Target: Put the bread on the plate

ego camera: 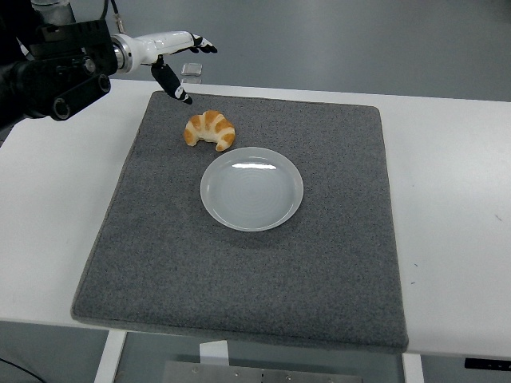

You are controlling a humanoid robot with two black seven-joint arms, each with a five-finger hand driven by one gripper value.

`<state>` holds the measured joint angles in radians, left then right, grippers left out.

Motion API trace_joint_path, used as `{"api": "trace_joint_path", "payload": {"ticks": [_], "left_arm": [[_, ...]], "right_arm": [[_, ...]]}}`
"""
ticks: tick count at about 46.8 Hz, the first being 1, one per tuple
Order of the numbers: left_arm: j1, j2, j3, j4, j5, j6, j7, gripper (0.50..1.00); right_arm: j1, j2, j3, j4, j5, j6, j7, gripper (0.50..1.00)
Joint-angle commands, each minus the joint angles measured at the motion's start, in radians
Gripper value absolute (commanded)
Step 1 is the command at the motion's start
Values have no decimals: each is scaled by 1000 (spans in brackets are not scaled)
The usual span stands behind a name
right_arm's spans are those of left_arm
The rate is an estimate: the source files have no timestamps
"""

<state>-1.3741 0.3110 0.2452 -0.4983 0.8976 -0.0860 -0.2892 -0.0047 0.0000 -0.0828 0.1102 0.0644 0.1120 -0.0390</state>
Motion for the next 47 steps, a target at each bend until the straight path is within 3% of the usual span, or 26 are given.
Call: {"api": "trace_joint_path", "payload": {"ticks": [1,6,12,35,47], "left_arm": [[16,-58,0,59,-8,-11,2,994],[46,-121,-1,121,-14,-52,4,994],[67,-151,-1,142,-16,-61,12,994],[122,-171,5,144,0,-58,21,979],[124,-173,49,142,3,-26,21,915]], "right_arm": [[0,0,0,-1,0,0,1,952],[0,0,0,0,0,0,-1,952],[0,0,0,0,0,0,-1,952],[0,0,0,-1,0,0,1,952],[0,0,0,0,0,0,1,952]]}}
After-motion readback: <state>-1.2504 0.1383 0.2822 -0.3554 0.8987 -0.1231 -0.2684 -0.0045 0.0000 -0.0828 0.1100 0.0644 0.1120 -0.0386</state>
